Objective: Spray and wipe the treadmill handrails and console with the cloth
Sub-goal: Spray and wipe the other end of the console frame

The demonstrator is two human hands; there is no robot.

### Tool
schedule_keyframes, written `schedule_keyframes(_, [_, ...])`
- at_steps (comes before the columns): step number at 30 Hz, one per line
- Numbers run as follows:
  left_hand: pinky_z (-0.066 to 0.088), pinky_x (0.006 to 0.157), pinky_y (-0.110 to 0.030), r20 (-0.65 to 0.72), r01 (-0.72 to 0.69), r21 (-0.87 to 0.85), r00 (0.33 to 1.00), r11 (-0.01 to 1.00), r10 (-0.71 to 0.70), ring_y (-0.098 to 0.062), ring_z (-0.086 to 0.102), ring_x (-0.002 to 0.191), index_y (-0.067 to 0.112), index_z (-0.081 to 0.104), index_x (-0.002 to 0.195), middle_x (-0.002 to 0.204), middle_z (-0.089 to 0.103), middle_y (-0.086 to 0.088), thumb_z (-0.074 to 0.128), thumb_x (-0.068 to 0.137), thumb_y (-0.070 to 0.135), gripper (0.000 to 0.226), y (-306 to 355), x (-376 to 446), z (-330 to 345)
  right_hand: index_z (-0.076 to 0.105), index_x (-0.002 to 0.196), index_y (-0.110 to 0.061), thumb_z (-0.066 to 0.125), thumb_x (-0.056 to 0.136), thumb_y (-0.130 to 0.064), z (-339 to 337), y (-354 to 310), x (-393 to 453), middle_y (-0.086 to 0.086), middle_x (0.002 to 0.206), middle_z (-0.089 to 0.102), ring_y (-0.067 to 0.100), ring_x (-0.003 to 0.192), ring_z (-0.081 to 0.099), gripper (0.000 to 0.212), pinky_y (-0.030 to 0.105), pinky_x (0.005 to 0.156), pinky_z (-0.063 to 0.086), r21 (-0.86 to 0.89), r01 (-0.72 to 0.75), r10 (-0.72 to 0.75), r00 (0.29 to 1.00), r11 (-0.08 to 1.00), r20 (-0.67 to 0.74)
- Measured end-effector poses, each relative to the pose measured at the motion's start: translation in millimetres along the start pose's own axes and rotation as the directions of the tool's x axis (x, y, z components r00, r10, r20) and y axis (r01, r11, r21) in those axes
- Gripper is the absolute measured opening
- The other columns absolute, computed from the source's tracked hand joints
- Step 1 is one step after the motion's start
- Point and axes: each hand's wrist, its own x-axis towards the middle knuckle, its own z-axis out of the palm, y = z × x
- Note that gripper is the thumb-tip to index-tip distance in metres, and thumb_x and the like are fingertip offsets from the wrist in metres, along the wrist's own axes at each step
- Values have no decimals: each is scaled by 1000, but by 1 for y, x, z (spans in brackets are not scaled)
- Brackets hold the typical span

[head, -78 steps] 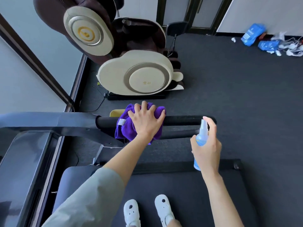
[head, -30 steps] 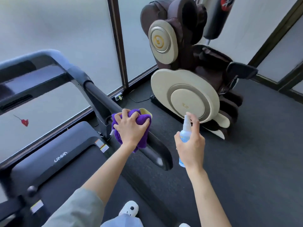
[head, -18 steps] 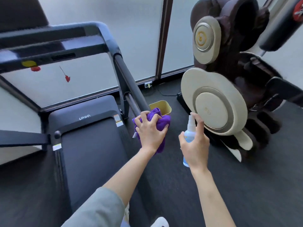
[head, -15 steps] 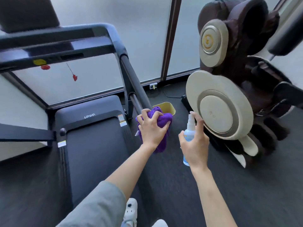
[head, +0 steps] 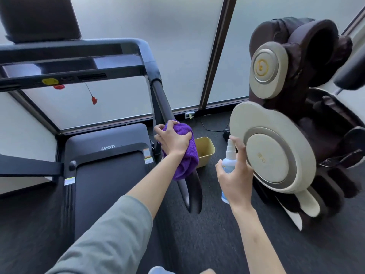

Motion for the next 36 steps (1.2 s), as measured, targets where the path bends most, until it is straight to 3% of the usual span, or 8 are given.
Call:
schedule_keyframes(3, [36,79,-30,-30,-8,3,1000,1000,9,-29,33,116,26,58,108,129,30,-6,77,69,33,44,7,26,1,38,129,-37,65,79,2,13,9,21,-10,78,57,23,64,53,69,36,62,50,28,16,-17,1000,999,4])
schedule_keyframes(7, [36,81,-28,-74,-58,20,995,998,59,-29,35,118,26,59,109,128,32,-5,78,68,31,45,10,54,5,35,129,-44,66,81,0,30,22,49,3,91,65,18,69,56,72,33,67,51,112,60,-69,995,992,76])
schedule_keyframes(10, [30,86,-22,-123,-91,26,988,996,93,-28,36,120,25,57,112,125,33,-5,81,67,31,52,13,79,7,35,130,-43,66,80,0,47,39,78,4,80,64,23,68,58,73,39,69,54,150,150,-165,982,977,96])
schedule_keyframes(13, [28,93,-23,-177,-101,81,978,992,114,-30,35,123,20,48,125,129,32,-9,85,63,37,74,17,100,8,37,132,-42,67,80,-2,66,65,103,-7,68,58,11,56,54,72,31,59,51,250,266,-302,946,931,116])
schedule_keyframes(17, [26,108,-38,-340,-13,182,937,983,75,-32,29,126,2,38,130,133,32,-13,81,58,62,103,11,90,11,39,132,-41,64,78,-2,83,103,124,-13,57,45,9,45,44,71,22,47,41,387,369,-463,868,845,181])
schedule_keyframes(21, [35,106,-47,-283,97,281,959,955,-14,-40,32,126,28,39,143,140,31,-10,70,64,71,95,7,55,13,40,133,-42,63,79,0,72,123,129,-16,50,39,6,44,39,72,24,50,41,460,349,-506,817,817,278])
schedule_keyframes(24, [37,104,-40,-236,121,185,969,975,-76,-37,43,125,39,28,147,140,41,-13,74,69,59,93,10,48,17,39,134,-41,64,81,0,61,134,136,-14,52,36,8,44,36,71,22,49,41,488,340,-518,803,804,294])
schedule_keyframes(36, [47,98,-42,-134,281,-183,942,942,-307,-28,57,108,18,44,132,123,56,-7,90,56,32,90,24,107,14,38,134,-41,67,82,-2,94,139,171,-14,55,42,6,44,40,71,20,46,40,516,308,-516,793,799,325])
